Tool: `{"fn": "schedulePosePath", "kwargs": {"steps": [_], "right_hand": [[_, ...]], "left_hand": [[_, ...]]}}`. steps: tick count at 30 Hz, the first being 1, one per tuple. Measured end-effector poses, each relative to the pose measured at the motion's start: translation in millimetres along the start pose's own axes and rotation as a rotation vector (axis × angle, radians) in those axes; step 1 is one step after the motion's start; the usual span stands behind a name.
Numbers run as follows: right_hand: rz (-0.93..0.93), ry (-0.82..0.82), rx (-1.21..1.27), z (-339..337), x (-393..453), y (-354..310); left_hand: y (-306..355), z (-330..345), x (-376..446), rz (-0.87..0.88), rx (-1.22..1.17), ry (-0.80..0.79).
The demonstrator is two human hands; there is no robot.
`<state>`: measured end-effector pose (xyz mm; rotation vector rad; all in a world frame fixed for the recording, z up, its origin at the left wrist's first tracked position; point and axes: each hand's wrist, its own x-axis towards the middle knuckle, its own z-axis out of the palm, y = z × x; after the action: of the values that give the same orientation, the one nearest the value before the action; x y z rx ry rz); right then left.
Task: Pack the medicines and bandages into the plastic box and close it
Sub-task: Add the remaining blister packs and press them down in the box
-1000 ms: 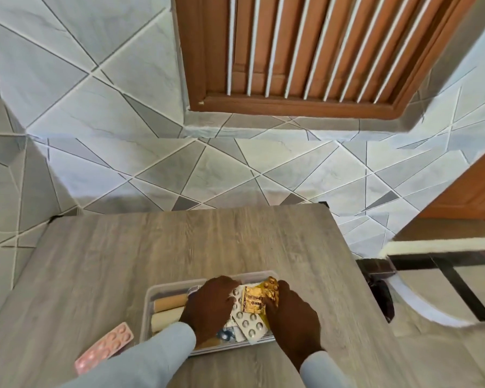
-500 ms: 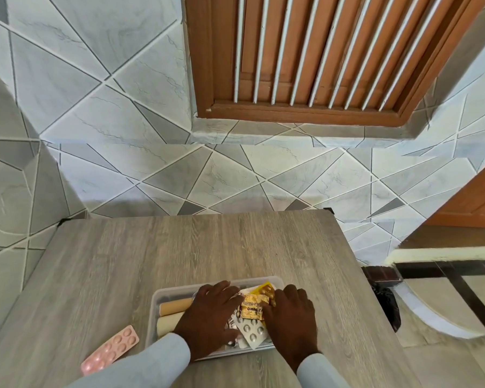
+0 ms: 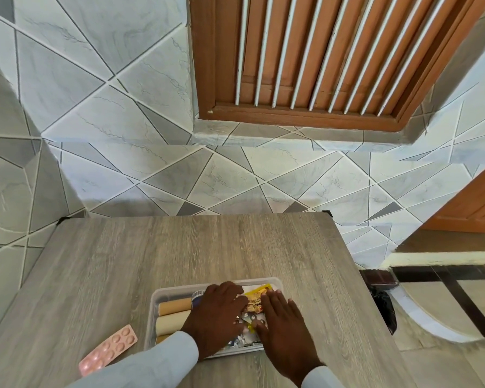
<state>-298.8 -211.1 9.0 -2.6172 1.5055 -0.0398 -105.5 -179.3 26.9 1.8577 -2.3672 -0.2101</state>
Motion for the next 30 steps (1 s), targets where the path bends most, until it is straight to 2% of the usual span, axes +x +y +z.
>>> {"fn": "schedulePosePath", "kwargs": {"steps": [4,11,15,18,20,24,27,30], "right_hand": [[0.078,-0.097,0.012,4,-3,-5],[0.107,-0.127,-0.035,6,-1,-7],[0.082,-0.077,-0.034,8,1,-3],[0.023,-0.130,-0.035,7,1,-3],[-0.001,-0.190,-0.029,10,3,-3],[0.043,-0.255,0.004,12,12,-3],[-0.045,-0.207,-0.032,7,20,0],[-0.064,-0.286,0.048,2,19,1]], "left_hand": [[0,13,-10,0.063,0.026,-0.162],[3,13,-6,-0.022,0.057,-0.319],[4,10,-2,-0.023,0.084,-0.216],[7,8,0,-0.050,0.112,-0.183],[6,16,0,-0.006,0.082,-0.233],[8,12,4,-0.060,0.039,-0.347],[10,8,5,-0.080,0.010,-0.381],[13,5,4,-0.100,-0.014,-0.365]]}}
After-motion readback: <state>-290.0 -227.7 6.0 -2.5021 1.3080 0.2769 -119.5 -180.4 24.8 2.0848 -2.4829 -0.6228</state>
